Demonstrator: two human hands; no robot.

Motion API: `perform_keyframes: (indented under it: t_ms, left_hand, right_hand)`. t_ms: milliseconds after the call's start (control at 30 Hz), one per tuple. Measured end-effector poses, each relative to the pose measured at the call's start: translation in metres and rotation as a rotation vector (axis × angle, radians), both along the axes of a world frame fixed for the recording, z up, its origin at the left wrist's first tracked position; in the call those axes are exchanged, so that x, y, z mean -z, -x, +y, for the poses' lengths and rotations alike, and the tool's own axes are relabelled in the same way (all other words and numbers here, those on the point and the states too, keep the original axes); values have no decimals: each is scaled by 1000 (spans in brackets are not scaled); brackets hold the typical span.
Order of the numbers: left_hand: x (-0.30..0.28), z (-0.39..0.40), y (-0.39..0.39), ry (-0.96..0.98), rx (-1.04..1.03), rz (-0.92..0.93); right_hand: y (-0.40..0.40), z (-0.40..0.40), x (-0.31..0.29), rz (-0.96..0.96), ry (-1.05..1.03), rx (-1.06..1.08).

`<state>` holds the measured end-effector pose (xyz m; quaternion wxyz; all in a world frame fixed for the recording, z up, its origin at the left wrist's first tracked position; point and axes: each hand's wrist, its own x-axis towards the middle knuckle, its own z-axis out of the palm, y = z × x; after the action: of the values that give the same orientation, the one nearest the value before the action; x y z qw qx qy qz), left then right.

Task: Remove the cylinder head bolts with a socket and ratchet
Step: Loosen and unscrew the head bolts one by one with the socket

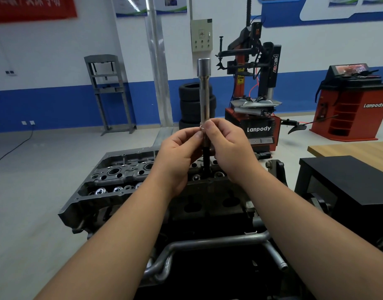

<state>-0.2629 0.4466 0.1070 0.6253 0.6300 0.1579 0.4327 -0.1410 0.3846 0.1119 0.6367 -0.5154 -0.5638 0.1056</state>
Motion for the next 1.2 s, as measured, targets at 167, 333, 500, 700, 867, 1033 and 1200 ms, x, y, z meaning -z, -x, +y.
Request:
perform_keyframes:
  t_ms: [167,333,500,700,867,1033,1200]
  left_hand:
    - [0,-1,-1,-6,-68,17]
    - [1,-1,-2,-28,-66,7]
    - [0,-1,-2,-12,-40,0]
    - [2,-3,1,-68,-57,-25]
    - [1,0,0,-27,-50,-6]
    - [2,-1,0,-23,-76,-11]
    - [3,1,0,-29,-41,-9]
  right_hand:
    - [1,1,1,-27,7,-13]
    - [0,1,0,-16,-2,-1]
    - [1,1,0,-20,-13,-51]
    - [1,0,0,-15,-31,-2]
    - [1,1,0,-25,-11,32]
    - [2,0,0,0,-31,-30]
    - [0,1,0,-3,-30,23]
